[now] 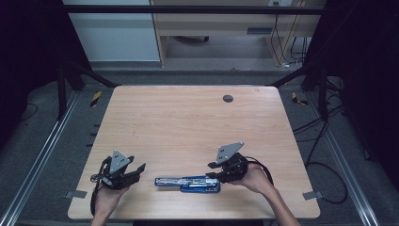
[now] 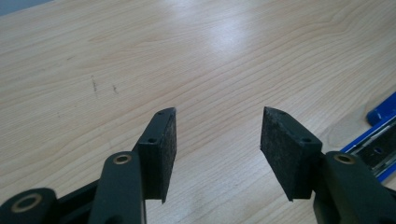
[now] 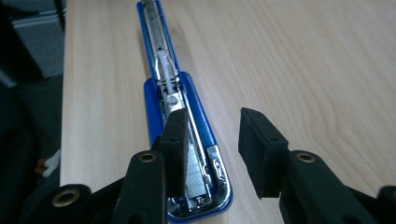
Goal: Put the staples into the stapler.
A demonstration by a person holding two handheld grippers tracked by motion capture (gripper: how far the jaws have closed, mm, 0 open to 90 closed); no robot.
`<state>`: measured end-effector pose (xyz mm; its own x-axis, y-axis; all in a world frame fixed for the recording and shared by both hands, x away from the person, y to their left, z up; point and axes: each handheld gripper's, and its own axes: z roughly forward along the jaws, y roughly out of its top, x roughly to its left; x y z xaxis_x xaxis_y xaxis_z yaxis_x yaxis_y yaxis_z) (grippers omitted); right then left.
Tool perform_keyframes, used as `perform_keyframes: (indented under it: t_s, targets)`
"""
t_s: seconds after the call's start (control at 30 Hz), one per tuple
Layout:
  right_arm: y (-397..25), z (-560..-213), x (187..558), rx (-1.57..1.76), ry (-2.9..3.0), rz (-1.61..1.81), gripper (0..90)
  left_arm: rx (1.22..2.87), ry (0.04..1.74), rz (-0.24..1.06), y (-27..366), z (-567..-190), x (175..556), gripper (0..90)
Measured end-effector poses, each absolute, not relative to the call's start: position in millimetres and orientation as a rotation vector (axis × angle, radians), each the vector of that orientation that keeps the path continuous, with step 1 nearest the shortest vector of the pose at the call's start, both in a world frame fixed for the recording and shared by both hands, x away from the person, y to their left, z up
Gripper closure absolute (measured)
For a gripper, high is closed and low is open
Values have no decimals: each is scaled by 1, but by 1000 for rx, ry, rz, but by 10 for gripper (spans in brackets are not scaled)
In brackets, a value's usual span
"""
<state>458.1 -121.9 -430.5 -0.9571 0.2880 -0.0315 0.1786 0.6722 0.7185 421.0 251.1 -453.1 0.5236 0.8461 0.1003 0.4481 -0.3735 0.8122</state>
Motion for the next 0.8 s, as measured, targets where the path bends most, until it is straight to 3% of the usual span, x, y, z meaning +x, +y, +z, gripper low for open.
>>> perform_keyframes:
  t_s: [0.43, 0.8]
  targets:
    - [-144, -441, 437, 661, 2540, 1324, 777, 2018, 972, 613, 236, -450, 416, 527]
    - [-153, -461, 410, 709, 2488, 1337, 892, 2029, 937, 591, 227, -451, 413, 590]
